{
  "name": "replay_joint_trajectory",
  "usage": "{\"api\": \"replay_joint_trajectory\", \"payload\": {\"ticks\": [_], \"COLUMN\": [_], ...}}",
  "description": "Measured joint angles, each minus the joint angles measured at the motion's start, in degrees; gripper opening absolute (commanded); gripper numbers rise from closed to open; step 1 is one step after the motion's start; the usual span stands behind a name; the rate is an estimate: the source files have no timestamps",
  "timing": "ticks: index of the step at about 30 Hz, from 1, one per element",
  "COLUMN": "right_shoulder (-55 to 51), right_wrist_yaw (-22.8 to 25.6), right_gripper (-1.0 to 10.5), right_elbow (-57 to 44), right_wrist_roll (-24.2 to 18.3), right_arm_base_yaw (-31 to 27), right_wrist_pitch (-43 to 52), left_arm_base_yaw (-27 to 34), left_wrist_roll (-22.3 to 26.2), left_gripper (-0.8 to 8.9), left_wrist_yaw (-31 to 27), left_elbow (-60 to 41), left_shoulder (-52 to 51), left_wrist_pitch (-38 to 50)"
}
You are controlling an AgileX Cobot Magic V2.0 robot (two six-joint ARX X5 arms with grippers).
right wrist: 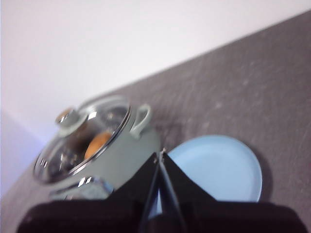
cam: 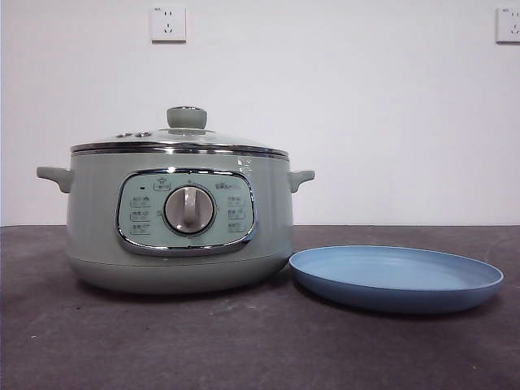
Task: Take the potato out from the steamer,put the potato on the plate,close the lid
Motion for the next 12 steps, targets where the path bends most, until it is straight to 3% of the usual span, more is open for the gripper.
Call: {"api": "replay_joint_trajectory", "payload": {"ticks": [6,12], "right_shoulder": [11.98,21.92], "right_wrist_yaw": [-6.21,-7.63], "right_gripper": [-0.1,-0.1], "right_elbow": [13.99,26.91], "right_wrist_roll": [-9.27,-19.17], "right_arm_base_yaw": [0.26,3.32], "right_wrist_pitch": [-14.19,-28.85], "left_arm_base_yaw": [0.0,0.0], "left_wrist_roll": [5.42,13.86], "left_gripper": [-0.08,-0.08], "left_wrist_yaw": [8.35,14.23], "left_elbow": [8.74,17.55], "left_shoulder": [9.01,19.12], "left_wrist_pitch": [-8.79,-17.29]}}
